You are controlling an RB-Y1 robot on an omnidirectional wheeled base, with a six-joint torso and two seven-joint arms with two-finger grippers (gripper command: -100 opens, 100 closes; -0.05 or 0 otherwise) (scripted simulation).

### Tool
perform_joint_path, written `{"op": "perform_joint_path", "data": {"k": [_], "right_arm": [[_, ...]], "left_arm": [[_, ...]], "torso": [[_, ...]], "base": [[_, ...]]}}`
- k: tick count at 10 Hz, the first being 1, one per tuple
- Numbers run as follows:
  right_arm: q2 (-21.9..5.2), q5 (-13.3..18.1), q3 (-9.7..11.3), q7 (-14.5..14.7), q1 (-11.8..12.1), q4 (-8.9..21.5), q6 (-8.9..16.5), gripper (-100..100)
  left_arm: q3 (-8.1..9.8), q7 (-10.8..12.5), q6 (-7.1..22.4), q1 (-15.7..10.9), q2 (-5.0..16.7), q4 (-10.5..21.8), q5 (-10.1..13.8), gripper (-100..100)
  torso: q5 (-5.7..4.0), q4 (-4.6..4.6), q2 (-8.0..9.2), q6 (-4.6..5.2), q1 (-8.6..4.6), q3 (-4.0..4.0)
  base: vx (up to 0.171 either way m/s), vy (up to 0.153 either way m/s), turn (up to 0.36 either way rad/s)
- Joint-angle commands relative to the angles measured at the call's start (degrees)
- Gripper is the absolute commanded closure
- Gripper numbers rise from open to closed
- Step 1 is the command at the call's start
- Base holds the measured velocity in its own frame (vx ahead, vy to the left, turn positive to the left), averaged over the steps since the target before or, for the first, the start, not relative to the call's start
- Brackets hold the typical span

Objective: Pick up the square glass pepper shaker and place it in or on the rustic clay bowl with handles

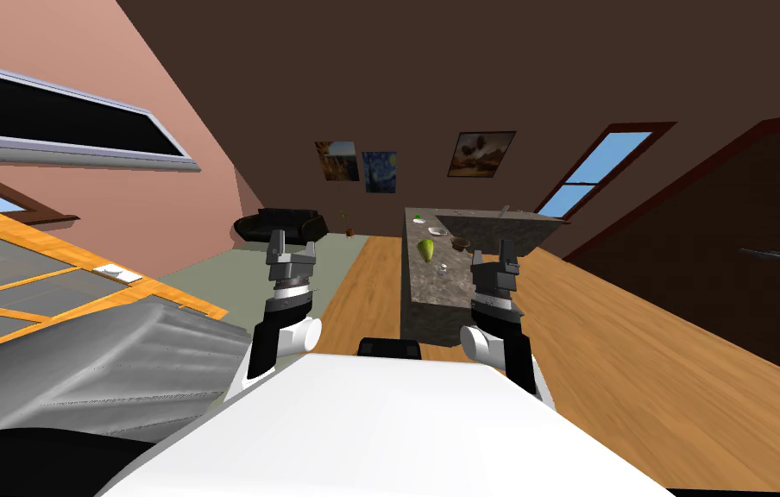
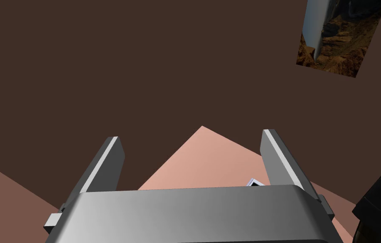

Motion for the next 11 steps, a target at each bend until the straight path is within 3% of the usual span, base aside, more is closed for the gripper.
{"op": "perform_joint_path", "data": {"k": [1, 10, 11], "right_arm": [[-1.79, 0.09, 0.15, 0.05, -0.03, 0.43, 0.27, -100], [-16.57, 1.53, 3.02, 0.73, -0.60, 7.63, 5.00, -100], [-17.09, 1.53, 3.02, 0.73, -0.60, 7.63, 5.00, -100]], "left_arm": [[0.00, 0.00, 0.00, 0.00, 0.00, 0.00, 0.00, 0], [-0.01, 0.00, 0.00, 0.00, -0.01, 0.00, 0.00, 0], [-0.01, 0.00, 0.00, 0.00, -0.01, 0.00, 0.00, 0]], "torso": [[0.00, 0.00, 0.00, 0.00, 0.00, 0.00], [0.06, 0.03, 0.11, 0.00, 0.25, 0.06], [0.06, 0.02, 0.12, 0.00, 0.28, 0.07]], "base": [[-0.002, 0.007, 0.001], [-0.024, 0.049, -0.008], [-0.034, 0.060, -0.007]]}}
